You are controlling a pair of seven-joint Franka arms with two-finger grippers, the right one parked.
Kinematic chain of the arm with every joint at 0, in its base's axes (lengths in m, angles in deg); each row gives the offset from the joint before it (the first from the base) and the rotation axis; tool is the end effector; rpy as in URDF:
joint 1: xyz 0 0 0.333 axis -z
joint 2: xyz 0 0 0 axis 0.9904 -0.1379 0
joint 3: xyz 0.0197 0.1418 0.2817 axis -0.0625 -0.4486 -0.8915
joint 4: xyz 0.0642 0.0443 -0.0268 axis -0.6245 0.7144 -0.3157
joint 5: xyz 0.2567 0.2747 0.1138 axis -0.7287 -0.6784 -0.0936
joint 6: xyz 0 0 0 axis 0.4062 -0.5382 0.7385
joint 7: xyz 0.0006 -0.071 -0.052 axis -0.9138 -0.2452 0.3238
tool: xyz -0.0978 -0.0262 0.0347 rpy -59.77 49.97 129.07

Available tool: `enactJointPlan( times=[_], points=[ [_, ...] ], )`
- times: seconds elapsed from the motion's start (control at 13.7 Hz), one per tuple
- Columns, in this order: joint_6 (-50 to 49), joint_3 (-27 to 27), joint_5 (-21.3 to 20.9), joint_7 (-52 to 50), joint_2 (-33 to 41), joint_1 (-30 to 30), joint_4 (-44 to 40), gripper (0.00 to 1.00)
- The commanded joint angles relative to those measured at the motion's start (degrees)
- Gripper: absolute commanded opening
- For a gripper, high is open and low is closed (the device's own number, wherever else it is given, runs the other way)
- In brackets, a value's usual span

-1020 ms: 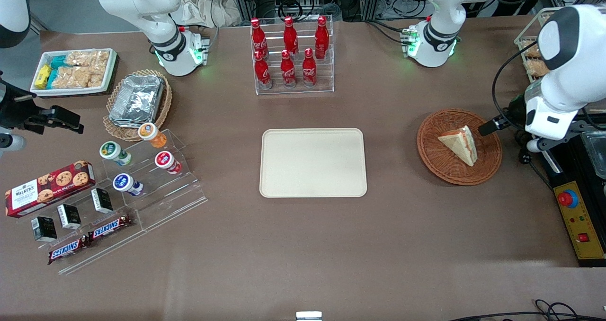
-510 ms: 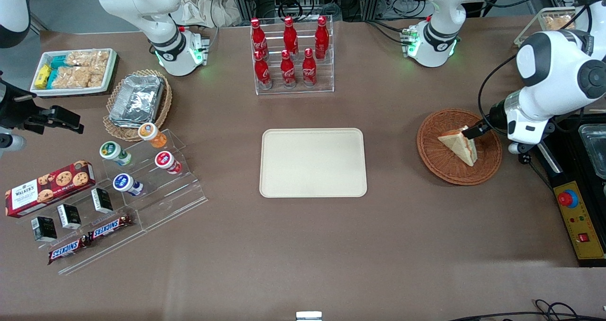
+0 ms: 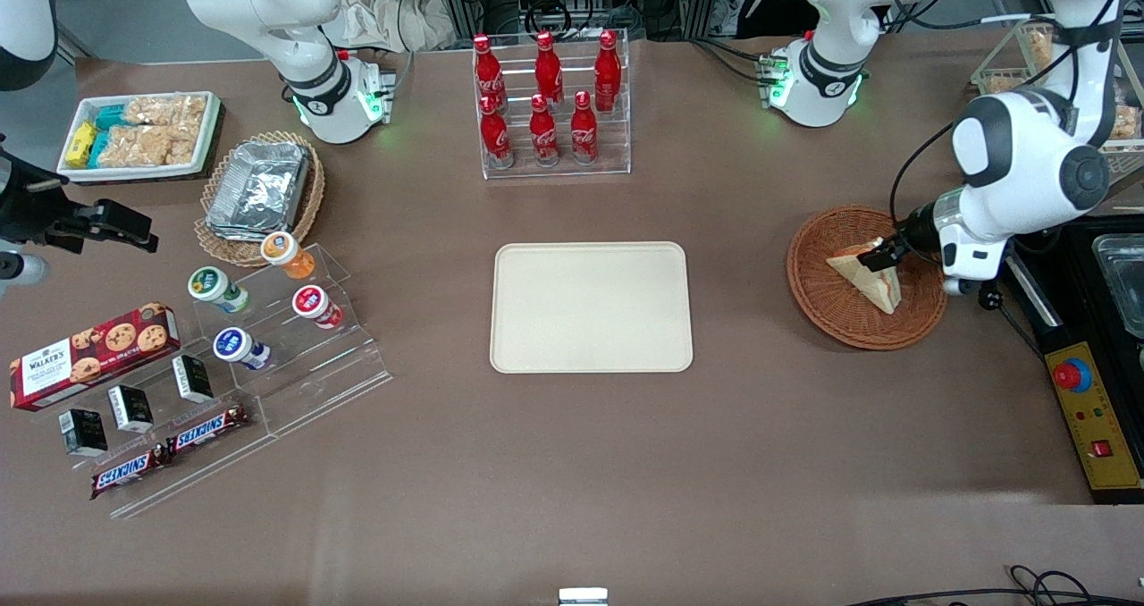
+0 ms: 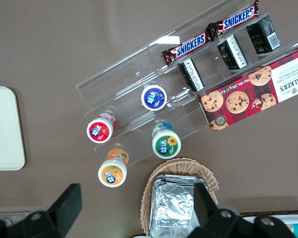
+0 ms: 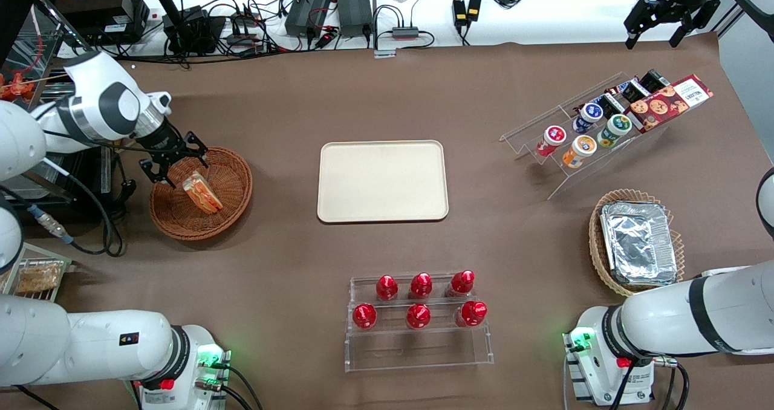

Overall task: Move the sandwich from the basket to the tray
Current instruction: 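Lower the open left gripper around the sandwich in the basket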

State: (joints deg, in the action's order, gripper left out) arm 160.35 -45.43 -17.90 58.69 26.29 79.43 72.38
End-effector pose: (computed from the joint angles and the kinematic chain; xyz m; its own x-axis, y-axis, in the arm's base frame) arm 0.4672 0.0238 0.2972 0.7357 0.6173 -0.2787 0.6431 -0.7658 0.0015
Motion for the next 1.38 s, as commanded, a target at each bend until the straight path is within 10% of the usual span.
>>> enactJointPlan(
  times=[0.0,0.51,0.8,1.31],
  points=[
    [3.06,0.18,0.91,-0.68,-4.18,-0.08,-0.21,1.00],
    [8.35,0.18,0.91,-0.59,-11.14,-0.08,-0.21,0.92],
    [7.30,-1.14,0.82,-0.76,-10.09,0.00,-0.56,0.34],
    [-5.25,-1.14,-3.03,-0.41,-1.74,0.01,-4.86,0.31]
  ],
)
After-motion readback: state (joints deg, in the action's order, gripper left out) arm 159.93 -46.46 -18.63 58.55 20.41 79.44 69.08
